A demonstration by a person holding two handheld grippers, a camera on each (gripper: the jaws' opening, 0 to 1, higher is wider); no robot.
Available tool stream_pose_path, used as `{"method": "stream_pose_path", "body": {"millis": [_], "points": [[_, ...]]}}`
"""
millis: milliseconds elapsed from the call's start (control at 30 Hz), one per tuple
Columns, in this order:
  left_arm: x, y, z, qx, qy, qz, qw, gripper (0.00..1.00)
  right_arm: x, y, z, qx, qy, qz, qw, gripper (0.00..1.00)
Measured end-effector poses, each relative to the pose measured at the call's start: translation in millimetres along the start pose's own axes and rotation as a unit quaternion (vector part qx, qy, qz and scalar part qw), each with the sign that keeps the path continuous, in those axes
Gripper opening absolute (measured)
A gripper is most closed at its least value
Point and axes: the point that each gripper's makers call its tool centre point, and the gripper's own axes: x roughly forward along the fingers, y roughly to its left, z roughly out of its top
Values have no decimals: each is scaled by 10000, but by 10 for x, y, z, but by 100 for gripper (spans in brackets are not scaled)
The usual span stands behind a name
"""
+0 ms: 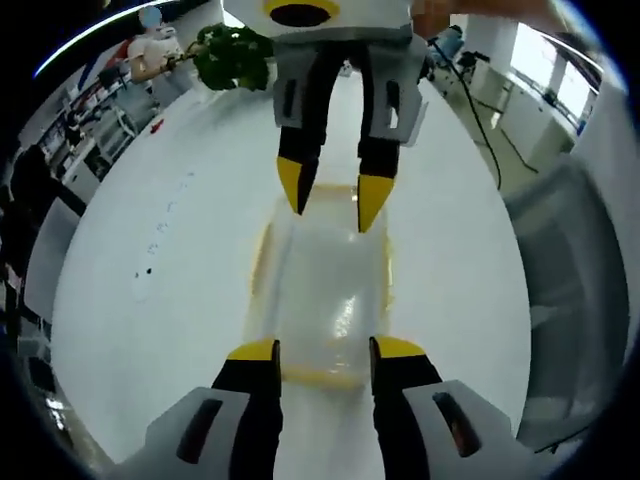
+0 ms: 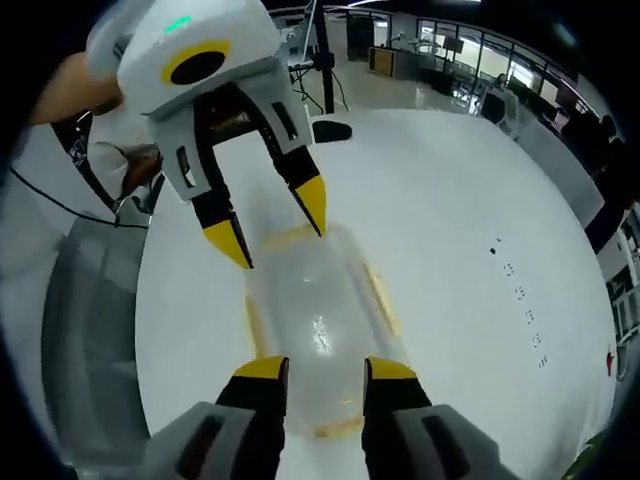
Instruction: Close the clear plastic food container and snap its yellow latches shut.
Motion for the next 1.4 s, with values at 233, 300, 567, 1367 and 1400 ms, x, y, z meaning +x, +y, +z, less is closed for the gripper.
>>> {"method": "stream_pose_path", "body": {"millis": [233,300,567,1367,1400], "points": [[61,-22,122,86,-156,-35,9998,32,80,30,84,-119,-40,76,9999,28],[78,-7,165,101,-219,3,9997,32,96,30,111,-158,-61,73,9998,28],[141,12,277,124,-381,45,9992,31,130,25,156,-178,-122,101,9997,27],[241,-25,363,42,-468,16,9989,34,142,-86,136,-221,-158,76,9996,27],[245,-29,363,34,-469,10,9989,34,144,-87,137,-228,-157,77,9996,27]]}}
